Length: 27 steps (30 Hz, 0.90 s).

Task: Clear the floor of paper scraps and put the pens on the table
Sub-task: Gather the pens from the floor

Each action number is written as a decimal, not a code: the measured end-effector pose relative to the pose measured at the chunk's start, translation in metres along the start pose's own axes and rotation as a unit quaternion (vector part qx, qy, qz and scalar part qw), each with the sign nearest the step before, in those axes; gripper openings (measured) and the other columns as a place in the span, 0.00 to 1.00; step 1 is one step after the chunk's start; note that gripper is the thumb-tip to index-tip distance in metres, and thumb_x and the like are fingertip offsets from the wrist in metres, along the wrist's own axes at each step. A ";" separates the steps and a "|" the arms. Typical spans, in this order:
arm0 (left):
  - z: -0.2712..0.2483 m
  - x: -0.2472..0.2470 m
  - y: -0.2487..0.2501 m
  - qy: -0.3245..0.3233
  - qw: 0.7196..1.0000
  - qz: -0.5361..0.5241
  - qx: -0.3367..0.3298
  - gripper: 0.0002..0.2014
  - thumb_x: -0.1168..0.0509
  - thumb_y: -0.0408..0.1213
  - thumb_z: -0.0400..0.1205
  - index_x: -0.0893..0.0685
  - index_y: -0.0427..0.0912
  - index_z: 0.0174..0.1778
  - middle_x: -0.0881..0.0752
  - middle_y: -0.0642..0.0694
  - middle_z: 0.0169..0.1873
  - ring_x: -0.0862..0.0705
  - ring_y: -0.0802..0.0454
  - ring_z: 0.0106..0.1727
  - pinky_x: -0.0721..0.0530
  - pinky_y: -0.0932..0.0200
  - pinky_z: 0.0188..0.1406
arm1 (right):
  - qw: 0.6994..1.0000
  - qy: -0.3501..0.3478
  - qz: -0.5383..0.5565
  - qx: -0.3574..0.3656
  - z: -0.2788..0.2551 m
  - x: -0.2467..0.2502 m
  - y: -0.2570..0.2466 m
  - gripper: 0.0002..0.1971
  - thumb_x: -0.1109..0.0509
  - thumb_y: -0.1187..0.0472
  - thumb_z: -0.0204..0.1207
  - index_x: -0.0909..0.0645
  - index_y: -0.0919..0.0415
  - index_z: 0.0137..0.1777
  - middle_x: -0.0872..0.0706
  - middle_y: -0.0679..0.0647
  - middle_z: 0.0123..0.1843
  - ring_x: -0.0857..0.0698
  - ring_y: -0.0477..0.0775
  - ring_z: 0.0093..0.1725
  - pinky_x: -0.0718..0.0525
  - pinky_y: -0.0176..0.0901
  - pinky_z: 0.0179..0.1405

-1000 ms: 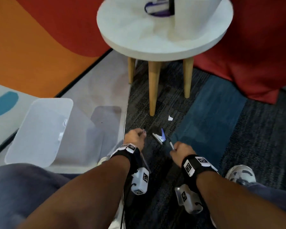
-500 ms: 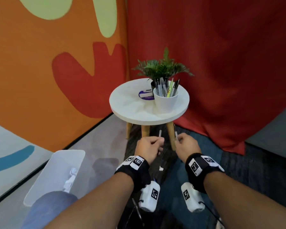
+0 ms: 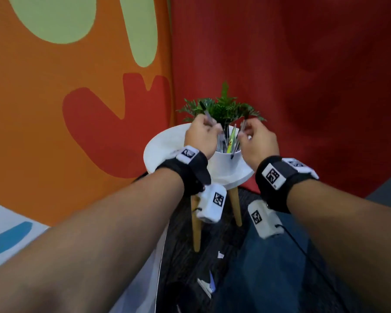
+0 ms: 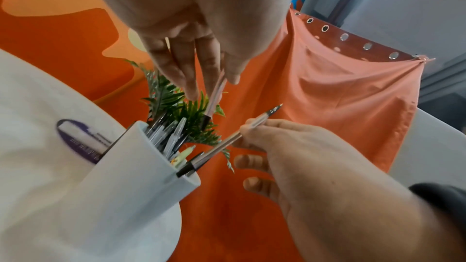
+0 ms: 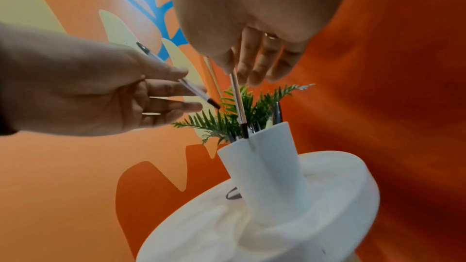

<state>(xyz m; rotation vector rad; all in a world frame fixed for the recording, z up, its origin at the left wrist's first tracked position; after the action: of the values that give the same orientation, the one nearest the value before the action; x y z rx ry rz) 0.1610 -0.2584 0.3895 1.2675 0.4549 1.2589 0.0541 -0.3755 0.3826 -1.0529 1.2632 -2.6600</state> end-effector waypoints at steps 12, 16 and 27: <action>0.048 -0.039 -0.052 -0.072 0.969 0.237 0.018 0.16 0.27 0.52 0.75 0.19 0.45 0.29 0.20 0.49 0.23 0.16 0.41 0.36 0.20 0.52 0.45 | 0.991 -0.062 -0.113 -0.041 0.048 -0.058 0.039 0.12 0.35 0.53 0.78 0.19 0.48 0.60 0.12 0.57 0.52 0.15 0.63 0.51 0.19 0.46 0.47; 0.050 -0.044 -0.055 -0.091 0.957 0.274 0.021 0.16 0.26 0.53 0.74 0.15 0.43 0.32 0.20 0.48 0.25 0.19 0.43 0.36 0.23 0.51 0.47 | 0.988 -0.072 -0.127 -0.053 0.051 -0.063 0.037 0.14 0.33 0.54 0.78 0.17 0.49 0.63 0.13 0.59 0.58 0.16 0.65 0.57 0.19 0.48 0.52; -0.012 -0.019 -0.028 0.005 0.991 0.131 -0.029 0.08 0.33 0.50 0.78 0.18 0.51 0.41 0.18 0.55 0.30 0.18 0.54 0.36 0.23 0.59 0.34 | 0.994 0.102 -0.001 -0.035 -0.022 -0.043 0.030 0.13 0.35 0.56 0.76 0.26 0.53 0.59 0.23 0.52 0.60 0.27 0.60 0.63 0.31 0.53 0.60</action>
<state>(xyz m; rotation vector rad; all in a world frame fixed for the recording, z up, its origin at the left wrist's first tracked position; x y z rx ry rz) 0.1574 -0.2642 0.3540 1.3011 0.2614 1.4889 0.0672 -0.3683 0.3278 -0.8048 1.3992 -2.8033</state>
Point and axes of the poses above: each hand's wrist, its own z-axis towards the middle knuckle, its own x-axis out of the back of the hand, y = z × x, the point moved 5 cm from there along z, towards the middle knuckle
